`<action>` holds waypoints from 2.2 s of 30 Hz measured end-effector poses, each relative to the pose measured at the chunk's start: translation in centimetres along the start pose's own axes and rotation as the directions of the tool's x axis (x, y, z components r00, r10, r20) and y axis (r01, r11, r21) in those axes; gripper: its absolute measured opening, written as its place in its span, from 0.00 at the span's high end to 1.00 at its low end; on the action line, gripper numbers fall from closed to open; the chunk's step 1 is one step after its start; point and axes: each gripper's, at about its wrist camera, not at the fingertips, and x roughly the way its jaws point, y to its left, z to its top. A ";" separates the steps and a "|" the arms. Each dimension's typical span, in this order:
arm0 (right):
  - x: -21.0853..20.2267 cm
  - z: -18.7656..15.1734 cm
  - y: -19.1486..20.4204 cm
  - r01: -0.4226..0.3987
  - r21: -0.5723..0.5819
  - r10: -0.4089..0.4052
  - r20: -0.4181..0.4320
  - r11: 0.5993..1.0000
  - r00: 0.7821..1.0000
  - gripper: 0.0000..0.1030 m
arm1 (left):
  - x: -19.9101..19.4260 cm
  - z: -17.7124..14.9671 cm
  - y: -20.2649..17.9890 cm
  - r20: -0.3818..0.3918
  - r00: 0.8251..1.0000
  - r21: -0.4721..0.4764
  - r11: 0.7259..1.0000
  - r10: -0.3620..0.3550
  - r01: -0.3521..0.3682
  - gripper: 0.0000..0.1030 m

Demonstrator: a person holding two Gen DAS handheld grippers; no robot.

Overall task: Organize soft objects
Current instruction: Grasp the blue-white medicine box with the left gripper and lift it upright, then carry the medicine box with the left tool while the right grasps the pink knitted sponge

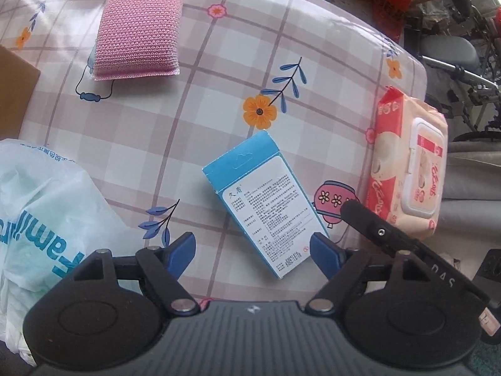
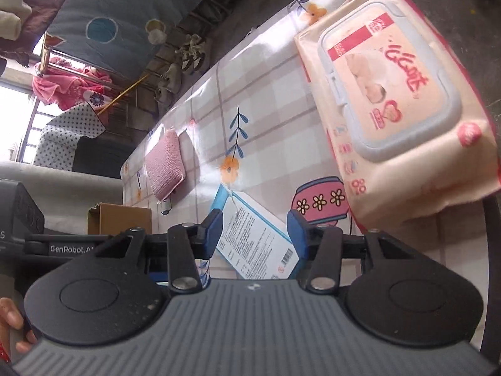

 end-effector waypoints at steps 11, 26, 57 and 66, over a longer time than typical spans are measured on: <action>3.3 -2.9 -0.4 -0.029 -0.097 0.008 -0.207 0.995 0.978 0.56 | 3.1 0.9 -0.7 -0.045 0.999 -0.008 1.000 0.019 -0.020 0.07; -0.4 -3.6 -2.2 0.033 -0.140 -0.060 -0.197 0.990 0.979 0.48 | 7.4 1.5 -2.4 -0.073 0.987 0.006 0.990 0.143 -0.143 0.04; -1.8 -1.3 0.2 0.044 -0.145 -0.057 -0.088 0.988 0.995 0.37 | -5.8 3.2 0.9 0.204 0.976 -0.080 0.992 -0.077 0.096 0.28; 2.0 4.8 8.1 -0.076 -0.248 0.071 -0.029 0.966 0.997 0.09 | -14.9 4.1 7.9 0.386 0.919 -0.194 0.967 -0.077 0.163 0.28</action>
